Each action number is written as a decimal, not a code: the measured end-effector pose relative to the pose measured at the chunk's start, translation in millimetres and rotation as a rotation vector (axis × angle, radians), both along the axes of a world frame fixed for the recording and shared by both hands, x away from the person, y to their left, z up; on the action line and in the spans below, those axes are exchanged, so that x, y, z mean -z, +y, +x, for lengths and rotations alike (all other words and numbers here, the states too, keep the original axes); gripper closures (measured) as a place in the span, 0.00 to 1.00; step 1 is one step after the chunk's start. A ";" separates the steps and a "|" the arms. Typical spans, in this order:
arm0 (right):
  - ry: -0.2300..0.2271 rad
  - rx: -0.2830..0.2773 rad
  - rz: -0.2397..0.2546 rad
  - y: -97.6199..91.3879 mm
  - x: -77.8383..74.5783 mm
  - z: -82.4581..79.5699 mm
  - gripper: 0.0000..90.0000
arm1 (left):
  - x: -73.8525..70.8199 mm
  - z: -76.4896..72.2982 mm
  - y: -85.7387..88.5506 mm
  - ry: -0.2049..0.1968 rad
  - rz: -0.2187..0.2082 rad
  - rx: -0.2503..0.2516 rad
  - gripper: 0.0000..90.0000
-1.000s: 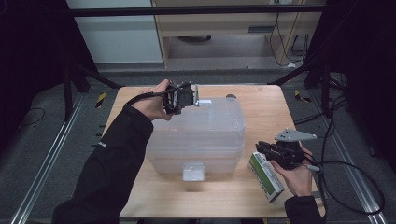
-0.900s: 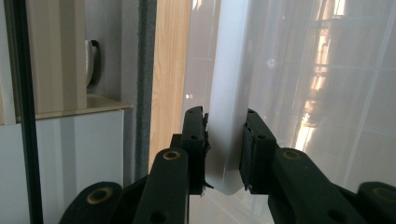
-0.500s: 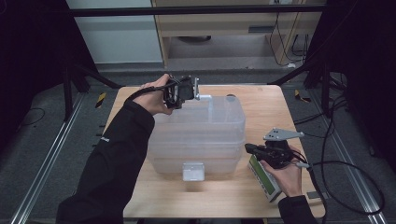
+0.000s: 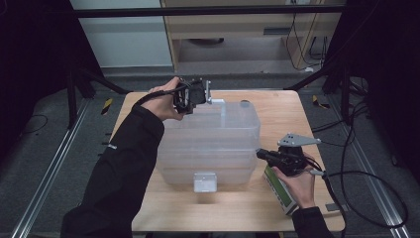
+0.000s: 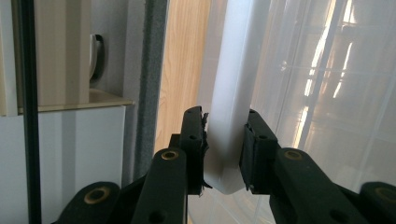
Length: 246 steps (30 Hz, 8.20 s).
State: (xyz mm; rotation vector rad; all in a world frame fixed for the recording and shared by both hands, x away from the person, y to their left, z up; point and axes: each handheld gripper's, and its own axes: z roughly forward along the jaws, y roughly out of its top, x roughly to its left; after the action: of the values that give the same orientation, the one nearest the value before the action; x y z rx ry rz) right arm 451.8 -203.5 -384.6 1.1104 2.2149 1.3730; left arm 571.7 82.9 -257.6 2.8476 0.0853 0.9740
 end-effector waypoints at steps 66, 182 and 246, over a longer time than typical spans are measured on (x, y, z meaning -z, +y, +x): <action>-0.019 0.020 -0.034 1.5 0.9 -3.3 1.00 | 99.2 -116.1 197.8 -0.160 -0.934 -0.580 0.99; -0.062 0.095 -0.079 5.1 -8.6 14.4 0.88 | 114.2 -107.9 147.9 -0.224 -0.967 -0.481 0.77; 0.129 0.103 -0.155 16.0 23.6 24.3 0.87 | 84.3 -71.5 144.8 -0.260 -1.003 -0.525 0.86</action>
State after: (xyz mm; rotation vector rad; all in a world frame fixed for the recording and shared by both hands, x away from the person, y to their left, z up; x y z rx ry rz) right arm 476.2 -187.5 -408.2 1.2694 2.2734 1.0967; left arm 500.2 227.6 -341.9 1.7787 1.0068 0.9722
